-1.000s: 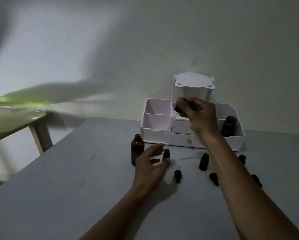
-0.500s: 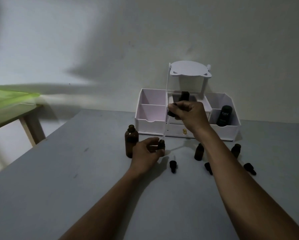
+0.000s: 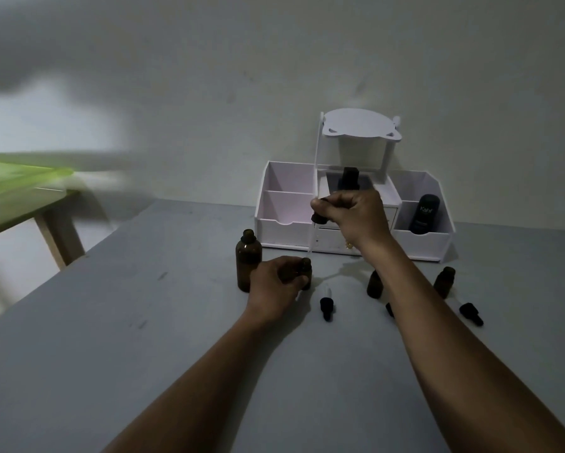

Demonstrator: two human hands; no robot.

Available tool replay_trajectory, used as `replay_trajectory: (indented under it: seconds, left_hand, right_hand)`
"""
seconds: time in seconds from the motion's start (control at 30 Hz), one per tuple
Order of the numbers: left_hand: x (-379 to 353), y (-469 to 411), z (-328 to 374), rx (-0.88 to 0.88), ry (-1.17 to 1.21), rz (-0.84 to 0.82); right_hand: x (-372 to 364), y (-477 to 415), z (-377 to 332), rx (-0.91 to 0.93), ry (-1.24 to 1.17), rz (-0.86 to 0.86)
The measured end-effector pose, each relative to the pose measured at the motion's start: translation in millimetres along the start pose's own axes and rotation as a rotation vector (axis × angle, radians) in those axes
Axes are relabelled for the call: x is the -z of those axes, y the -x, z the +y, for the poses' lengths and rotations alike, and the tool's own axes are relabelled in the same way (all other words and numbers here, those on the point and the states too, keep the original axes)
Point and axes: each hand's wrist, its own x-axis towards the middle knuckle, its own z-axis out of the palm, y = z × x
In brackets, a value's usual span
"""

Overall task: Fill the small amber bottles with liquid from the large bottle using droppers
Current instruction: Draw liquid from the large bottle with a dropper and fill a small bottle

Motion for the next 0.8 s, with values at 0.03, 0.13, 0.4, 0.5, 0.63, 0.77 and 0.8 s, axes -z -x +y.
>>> replay_trajectory:
  seconds: [0.03, 0.13, 0.4, 0.5, 0.63, 0.77, 0.8]
  left_hand:
    - [-0.1, 0.0, -0.7, -0.006, -0.007, 0.002]
    - [0.1, -0.7, -1.9, -0.037, -0.034, 0.016]
    - [0.7, -3.0, -4.5, -0.099, -0.093, 0.034]
    - [1.2, -2.1, -3.8, -0.11, -0.1, 0.035]
    - [1.8, -1.3, -2.8, -0.109, -0.091, 0.029]
    - [0.8, -2.1, -3.3, -0.089, -0.096, 0.036]
    - [0.6, -1.7, -2.8, -0.082, -0.083, 0.039]
  right_hand:
    - [-0.1, 0.2, -0.5, 0.013, 0.004, 0.002]
    - [-1.2, 1.4, -1.9, 0.042, 0.018, -0.004]
    - [-2.0, 2.3, -2.7, 0.05, 0.038, -0.006]
    - [-2.0, 3.0, -3.7, 0.043, 0.035, -0.019]
    - [-2.1, 3.7, -5.4, 0.03, 0.039, -0.033]
    - [-2.2, 4.2, -7.3, 0.0, 0.044, -0.055]
    - [-2.2, 4.3, -8.3, -0.003, 0.043, -0.049]
